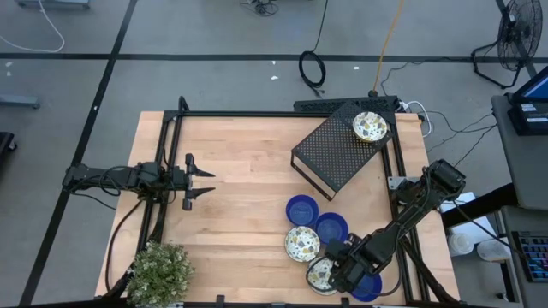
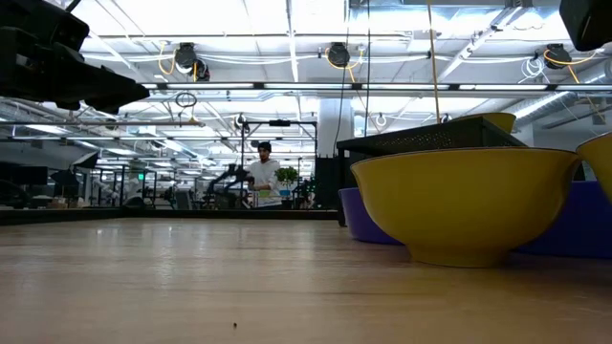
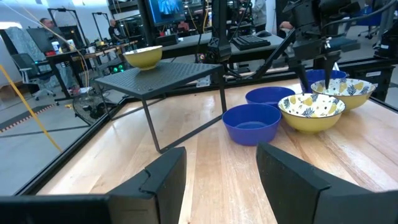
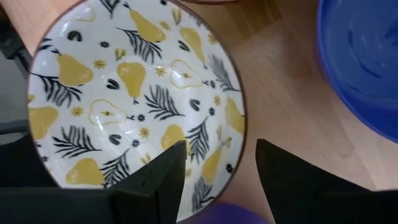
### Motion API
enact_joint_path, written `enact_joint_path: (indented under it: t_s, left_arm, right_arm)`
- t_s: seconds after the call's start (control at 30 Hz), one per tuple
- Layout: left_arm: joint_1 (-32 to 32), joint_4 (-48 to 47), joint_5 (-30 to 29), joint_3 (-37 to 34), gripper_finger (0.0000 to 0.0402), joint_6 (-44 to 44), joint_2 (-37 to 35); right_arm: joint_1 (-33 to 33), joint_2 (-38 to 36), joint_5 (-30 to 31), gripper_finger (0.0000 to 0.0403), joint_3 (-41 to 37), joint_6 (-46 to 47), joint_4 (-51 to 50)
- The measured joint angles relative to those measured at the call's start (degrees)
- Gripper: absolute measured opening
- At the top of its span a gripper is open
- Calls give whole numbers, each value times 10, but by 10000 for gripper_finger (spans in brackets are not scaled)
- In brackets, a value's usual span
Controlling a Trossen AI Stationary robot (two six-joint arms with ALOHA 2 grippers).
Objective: Pick & Place Mini bowls
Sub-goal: Stack the bottom patterned yellow bowl on the patterned yellow bowl on the shelf
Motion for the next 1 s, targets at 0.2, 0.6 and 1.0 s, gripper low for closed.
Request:
enact_joint_path:
  t_s: [0.2,0.6,1.0]
  left_arm:
    - [0,0,0,0,198,0,0]
    - [0,0,0,0,198,0,0]
    - [0,0,0,0,198,0,0]
  right_arm:
    - [0,0,-13,180,0,51,1]
    - [0,0,-27,180,0,53,-1]
    - [0,0,-27,180,0,-82,77]
